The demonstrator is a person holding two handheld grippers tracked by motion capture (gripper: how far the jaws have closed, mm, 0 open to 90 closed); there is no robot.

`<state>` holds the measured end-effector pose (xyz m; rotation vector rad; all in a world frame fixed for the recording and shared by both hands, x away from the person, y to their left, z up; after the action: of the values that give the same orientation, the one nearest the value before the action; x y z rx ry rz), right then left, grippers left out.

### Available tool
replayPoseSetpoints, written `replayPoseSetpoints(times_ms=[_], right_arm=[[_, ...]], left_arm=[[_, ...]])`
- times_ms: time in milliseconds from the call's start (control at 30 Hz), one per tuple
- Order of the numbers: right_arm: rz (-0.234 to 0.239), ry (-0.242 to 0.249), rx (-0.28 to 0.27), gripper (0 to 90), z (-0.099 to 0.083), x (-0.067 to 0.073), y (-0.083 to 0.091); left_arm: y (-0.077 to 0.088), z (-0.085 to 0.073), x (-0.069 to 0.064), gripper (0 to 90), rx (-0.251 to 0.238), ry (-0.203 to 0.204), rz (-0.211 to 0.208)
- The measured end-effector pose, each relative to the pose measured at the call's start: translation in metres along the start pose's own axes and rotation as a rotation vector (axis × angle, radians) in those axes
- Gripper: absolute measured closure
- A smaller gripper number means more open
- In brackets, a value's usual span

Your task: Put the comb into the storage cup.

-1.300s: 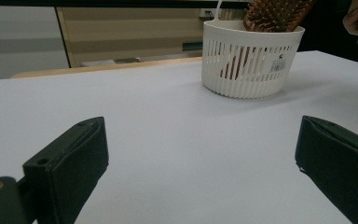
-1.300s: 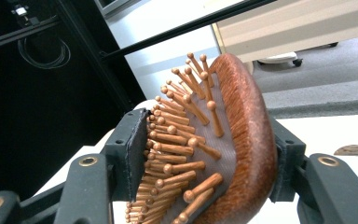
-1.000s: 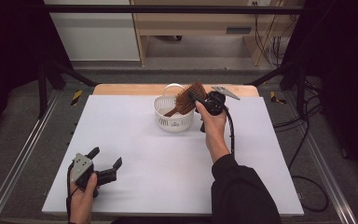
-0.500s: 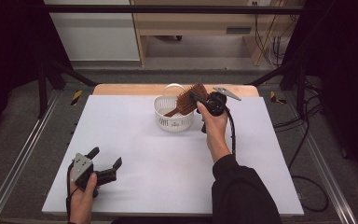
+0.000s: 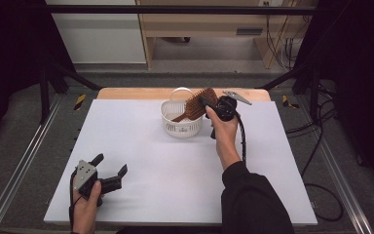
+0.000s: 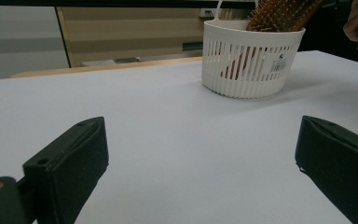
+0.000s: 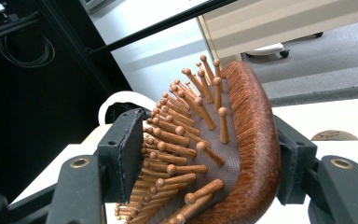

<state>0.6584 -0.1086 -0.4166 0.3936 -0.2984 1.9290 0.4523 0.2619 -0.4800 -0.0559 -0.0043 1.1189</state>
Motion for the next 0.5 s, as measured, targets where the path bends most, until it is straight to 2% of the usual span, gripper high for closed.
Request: replayPoseSetpoints(times_ms=[500], right_arm=[[-0.032,0.034,0.008,31.2,0.0021,-0.0038,0.0014]], left_arm=[[-0.0002,-0.0001,-0.0004,2.4,-0.001,0.003,0.000]])
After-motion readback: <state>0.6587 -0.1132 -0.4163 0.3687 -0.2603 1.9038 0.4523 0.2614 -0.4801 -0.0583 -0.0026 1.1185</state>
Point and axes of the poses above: each handheld gripper's, and its own axes: y roughly backward along the jaws, z roughly out of its top, x roughly to its left, the point moved 4 cm from there along -y, roughly forward along the jaws, and after that the axes turned 15 degrees about -x, right-handed, at the moved point
